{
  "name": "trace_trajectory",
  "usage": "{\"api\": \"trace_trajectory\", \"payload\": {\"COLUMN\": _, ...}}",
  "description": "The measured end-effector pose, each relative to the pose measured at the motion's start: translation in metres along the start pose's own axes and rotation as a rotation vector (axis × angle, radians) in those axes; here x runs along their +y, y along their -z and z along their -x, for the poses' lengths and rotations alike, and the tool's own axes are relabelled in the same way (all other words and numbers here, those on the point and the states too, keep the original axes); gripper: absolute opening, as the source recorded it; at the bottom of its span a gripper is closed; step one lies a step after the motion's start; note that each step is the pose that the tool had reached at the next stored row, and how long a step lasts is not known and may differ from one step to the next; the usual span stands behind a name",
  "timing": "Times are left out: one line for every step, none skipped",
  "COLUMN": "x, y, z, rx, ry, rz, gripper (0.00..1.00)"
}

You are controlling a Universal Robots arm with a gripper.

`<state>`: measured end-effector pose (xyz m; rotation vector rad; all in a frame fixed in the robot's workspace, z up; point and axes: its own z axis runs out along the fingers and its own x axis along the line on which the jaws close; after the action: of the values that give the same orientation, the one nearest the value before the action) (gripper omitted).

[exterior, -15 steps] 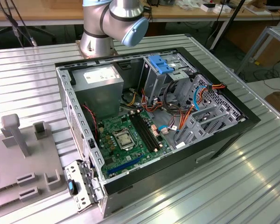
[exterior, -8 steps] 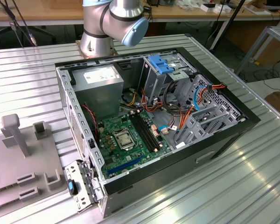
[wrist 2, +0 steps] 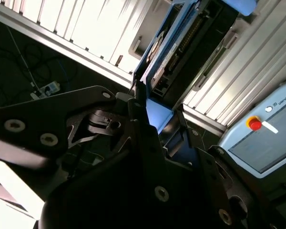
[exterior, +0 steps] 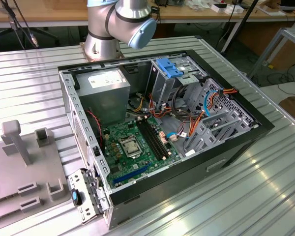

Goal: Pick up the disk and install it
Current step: 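Pick up the disk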

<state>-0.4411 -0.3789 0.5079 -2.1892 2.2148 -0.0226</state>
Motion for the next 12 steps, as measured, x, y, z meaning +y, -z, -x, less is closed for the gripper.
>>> {"api": "trace_trajectory", "payload": {"x": -0.0031, "y": -0.0001, "z": 0.0000, "rx": 0.0000, "ry": 0.000, "rz": 0.0000, "gripper": 0.37}}
{"api": "trace_trajectory", "payload": {"x": -0.0070, "y": -0.0002, "z": 0.0001, "rx": 0.0000, "ry": 0.000, "rz": 0.0001, "gripper": 0.37}}
{"api": "trace_trajectory", "payload": {"x": -0.0108, "y": -0.0003, "z": 0.0002, "rx": 0.0000, "ry": 0.000, "rz": 0.0001, "gripper": 0.37}}
{"api": "trace_trajectory", "payload": {"x": -0.0187, "y": -0.0005, "z": 0.0003, "rx": 0.0001, "ry": 0.000, "rz": 0.0001, "gripper": 0.37}}
{"api": "trace_trajectory", "payload": {"x": -0.0234, "y": -0.0007, "z": 0.0004, "rx": 0.0000, "ry": 0.000, "rz": 0.0001, "gripper": 0.37}}
{"api": "trace_trajectory", "payload": {"x": -0.0288, "y": -0.0008, "z": 0.0005, "rx": 0.0001, "ry": 0.000, "rz": 0.0002, "gripper": 0.37}}
{"api": "trace_trajectory", "payload": {"x": -0.0357, "y": -0.0012, "z": 0.0005, "rx": 0.0000, "ry": 0.000, "rz": 0.0000, "gripper": 0.37}}
{"api": "trace_trajectory", "payload": {"x": -0.0407, "y": -0.0014, "z": 0.0006, "rx": 0.0001, "ry": 0.000, "rz": 0.0001, "gripper": 0.37}}
{"api": "trace_trajectory", "payload": {"x": -0.0449, "y": -0.0016, "z": 0.0006, "rx": 0.0000, "ry": 0.000, "rz": 0.0001, "gripper": 0.37}}
{"api": "trace_trajectory", "payload": {"x": -0.0564, "y": -0.0021, "z": 0.0008, "rx": 0.0000, "ry": 0.000, "rz": 0.0001, "gripper": 0.37}}
{"api": "trace_trajectory", "payload": {"x": -0.0650, "y": -0.0025, "z": 0.0009, "rx": 0.0000, "ry": 0.000, "rz": 0.0001, "gripper": 0.37}}
{"api": "trace_trajectory", "payload": {"x": -0.0786, "y": -0.0032, "z": 0.0011, "rx": -0.0001, "ry": 0.000, "rz": -0.0001, "gripper": 0.37}}
